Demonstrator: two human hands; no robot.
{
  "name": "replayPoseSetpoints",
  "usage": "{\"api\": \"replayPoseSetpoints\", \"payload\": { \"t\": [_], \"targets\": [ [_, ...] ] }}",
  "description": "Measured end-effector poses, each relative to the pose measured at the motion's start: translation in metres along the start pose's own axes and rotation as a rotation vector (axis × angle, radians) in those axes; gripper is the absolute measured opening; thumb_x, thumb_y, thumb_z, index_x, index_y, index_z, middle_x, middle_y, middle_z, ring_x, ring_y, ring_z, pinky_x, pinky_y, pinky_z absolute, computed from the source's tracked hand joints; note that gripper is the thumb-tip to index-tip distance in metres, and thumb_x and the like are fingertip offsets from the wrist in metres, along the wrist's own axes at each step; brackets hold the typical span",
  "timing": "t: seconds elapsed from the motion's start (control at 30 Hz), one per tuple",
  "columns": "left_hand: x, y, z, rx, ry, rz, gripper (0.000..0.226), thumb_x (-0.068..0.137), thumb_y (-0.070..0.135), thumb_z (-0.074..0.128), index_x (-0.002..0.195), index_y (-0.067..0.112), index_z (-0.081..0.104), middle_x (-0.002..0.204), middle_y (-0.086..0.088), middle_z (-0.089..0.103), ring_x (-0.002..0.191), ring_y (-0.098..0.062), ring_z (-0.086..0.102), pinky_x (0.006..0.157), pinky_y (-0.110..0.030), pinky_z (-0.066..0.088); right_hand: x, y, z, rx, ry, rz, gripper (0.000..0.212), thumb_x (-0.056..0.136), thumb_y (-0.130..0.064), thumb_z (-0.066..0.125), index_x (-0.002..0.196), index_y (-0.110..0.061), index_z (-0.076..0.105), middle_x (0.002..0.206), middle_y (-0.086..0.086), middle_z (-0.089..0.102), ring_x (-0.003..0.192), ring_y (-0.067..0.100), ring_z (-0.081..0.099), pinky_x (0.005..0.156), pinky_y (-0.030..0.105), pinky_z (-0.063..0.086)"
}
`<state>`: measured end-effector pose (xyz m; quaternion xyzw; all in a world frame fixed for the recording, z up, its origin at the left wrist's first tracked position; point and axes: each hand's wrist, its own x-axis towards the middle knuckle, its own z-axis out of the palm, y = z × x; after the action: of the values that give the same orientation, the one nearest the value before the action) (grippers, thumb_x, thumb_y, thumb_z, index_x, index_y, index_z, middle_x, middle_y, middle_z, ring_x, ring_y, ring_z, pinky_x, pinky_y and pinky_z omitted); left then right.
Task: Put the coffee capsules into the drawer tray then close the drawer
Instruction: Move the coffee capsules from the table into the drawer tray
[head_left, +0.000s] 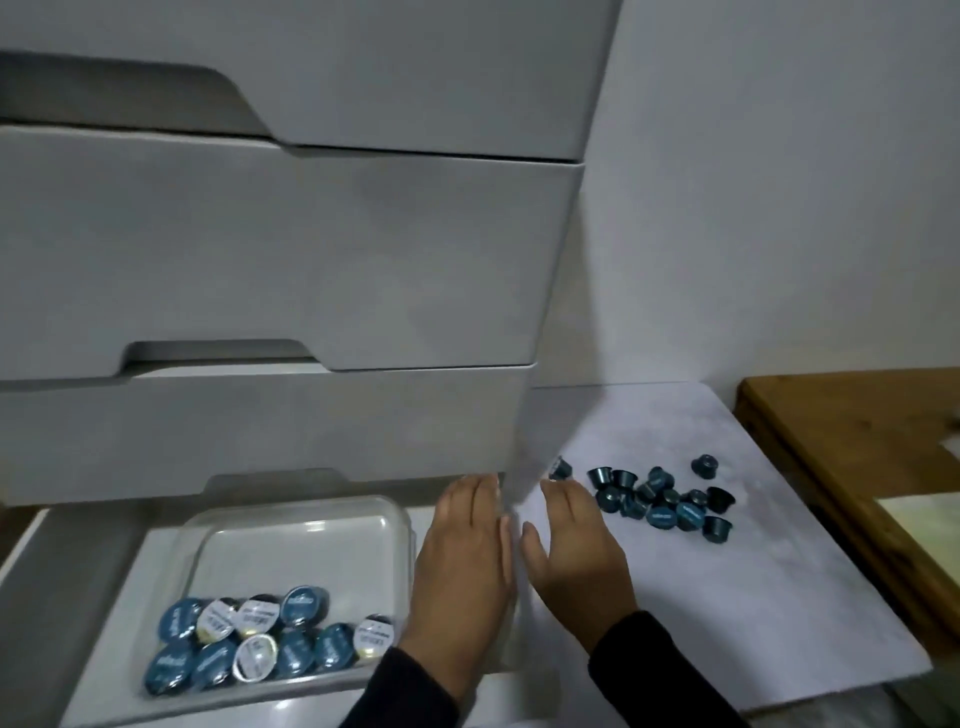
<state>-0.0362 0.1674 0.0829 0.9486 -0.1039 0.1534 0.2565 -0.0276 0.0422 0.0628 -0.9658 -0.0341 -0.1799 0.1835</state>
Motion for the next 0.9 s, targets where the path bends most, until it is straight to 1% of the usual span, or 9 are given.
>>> {"api": "replayPoseSetpoints", "payload": {
  "t": [0.07, 0.13, 0.23, 0.27, 0.33, 0.43, 0.5, 0.7, 0.9],
  "targets": [
    [0.007, 0.031, 0.026, -0.033, -0.037, -0.005, 0.039, 0.089, 0.022, 0.055, 0.127, 0.012, 0.05, 0.124, -0.004, 0.056, 0.117, -0.017, 0.053, 0.095, -0.023, 0.044, 0.002, 0.041, -0.007, -0.061, -0.012, 0.013, 0.034, 0.082, -0.015, 0.049, 0.101, 0.009, 0.064, 0.101, 0.022, 0.067, 0.099, 0.036, 0.063, 0.076, 0.039, 0.057],
    [0.013, 0.058, 0.055, -0.038, -0.058, 0.025, 0.038, 0.082, 0.018, 0.065, 0.119, 0.011, 0.057, 0.111, -0.004, 0.064, 0.103, -0.017, 0.062, 0.085, -0.023, 0.051, 0.003, 0.084, -0.006, -0.154, -0.072, 0.019, 0.03, 0.082, -0.009, 0.046, 0.093, 0.012, 0.064, 0.096, 0.024, 0.067, 0.093, 0.04, 0.063, 0.073, 0.042, 0.057],
    [0.021, 0.091, 0.092, -0.057, -0.084, 0.048, 0.039, 0.07, 0.019, 0.075, 0.108, 0.013, 0.066, 0.099, 0.0, 0.07, 0.092, -0.012, 0.067, 0.078, -0.018, 0.052, 0.003, 0.143, -0.005, -0.175, -0.184, 0.049, 0.041, 0.087, -0.014, 0.029, 0.092, 0.006, 0.064, 0.099, 0.024, 0.064, 0.095, 0.04, 0.062, 0.081, 0.041, 0.054],
    [0.023, 0.099, 0.103, -0.053, -0.099, 0.032, 0.042, 0.065, 0.022, 0.079, 0.105, 0.015, 0.068, 0.096, 0.003, 0.071, 0.089, -0.009, 0.068, 0.075, -0.015, 0.052, 0.004, 0.156, -0.01, -0.155, -0.196, 0.085, 0.037, 0.085, -0.014, 0.033, 0.091, 0.005, 0.063, 0.096, 0.022, 0.065, 0.091, 0.038, 0.063, 0.078, 0.038, 0.056],
    [0.027, 0.113, 0.119, -0.082, -0.156, -0.053, 0.046, 0.062, 0.021, 0.082, 0.105, 0.016, 0.068, 0.095, 0.004, 0.071, 0.09, -0.008, 0.068, 0.073, -0.013, 0.051, 0.007, 0.179, -0.019, -0.111, -0.204, 0.12, 0.026, 0.068, -0.011, 0.061, 0.09, 0.002, 0.064, 0.085, 0.018, 0.066, 0.078, 0.032, 0.066, 0.064, 0.032, 0.057],
    [0.035, 0.126, 0.145, -0.13, -0.244, -0.131, 0.041, 0.087, 0.012, 0.057, 0.127, 0.011, 0.053, 0.12, -0.003, 0.06, 0.114, -0.016, 0.055, 0.09, -0.017, 0.044, 0.013, 0.202, -0.019, -0.065, -0.27, 0.153, 0.046, 0.046, -0.004, 0.082, 0.089, 0.002, 0.065, 0.081, 0.017, 0.068, 0.074, 0.031, 0.069, 0.056, 0.029, 0.056],
    [0.044, 0.129, 0.16, -0.159, -0.245, -0.17, 0.037, 0.094, 0.013, 0.044, 0.13, 0.012, 0.048, 0.125, -0.005, 0.056, 0.117, -0.017, 0.05, 0.094, -0.019, 0.04, 0.015, 0.221, -0.01, -0.023, -0.294, 0.134, 0.044, 0.052, 0.001, 0.078, 0.093, 0.003, 0.064, 0.087, 0.019, 0.068, 0.079, 0.034, 0.068, 0.062, 0.032, 0.057],
    [0.07, 0.134, 0.193, -0.321, -0.285, -0.419, 0.029, 0.093, 0.014, 0.045, 0.119, 0.013, 0.058, 0.104, -0.011, 0.067, 0.096, -0.023, 0.061, 0.078, -0.021, 0.042, 0.031, 0.244, 0.011, 0.122, -0.316, 0.138, 0.031, 0.081, 0.0, 0.052, 0.111, -0.002, 0.06, 0.109, 0.016, 0.059, 0.099, 0.034, 0.057, 0.079, 0.035, 0.048],
    [0.075, 0.134, 0.217, -0.453, -0.291, -0.632, 0.029, 0.096, 0.019, 0.042, 0.115, 0.018, 0.064, 0.105, -0.005, 0.069, 0.101, -0.018, 0.062, 0.073, -0.005, 0.03, 0.048, 0.254, 0.023, 0.163, -0.418, 0.159, 0.03, 0.089, -0.007, 0.046, 0.117, -0.007, 0.058, 0.119, 0.013, 0.054, 0.108, 0.029, 0.05, 0.089, 0.033, 0.042]
  ]
}}
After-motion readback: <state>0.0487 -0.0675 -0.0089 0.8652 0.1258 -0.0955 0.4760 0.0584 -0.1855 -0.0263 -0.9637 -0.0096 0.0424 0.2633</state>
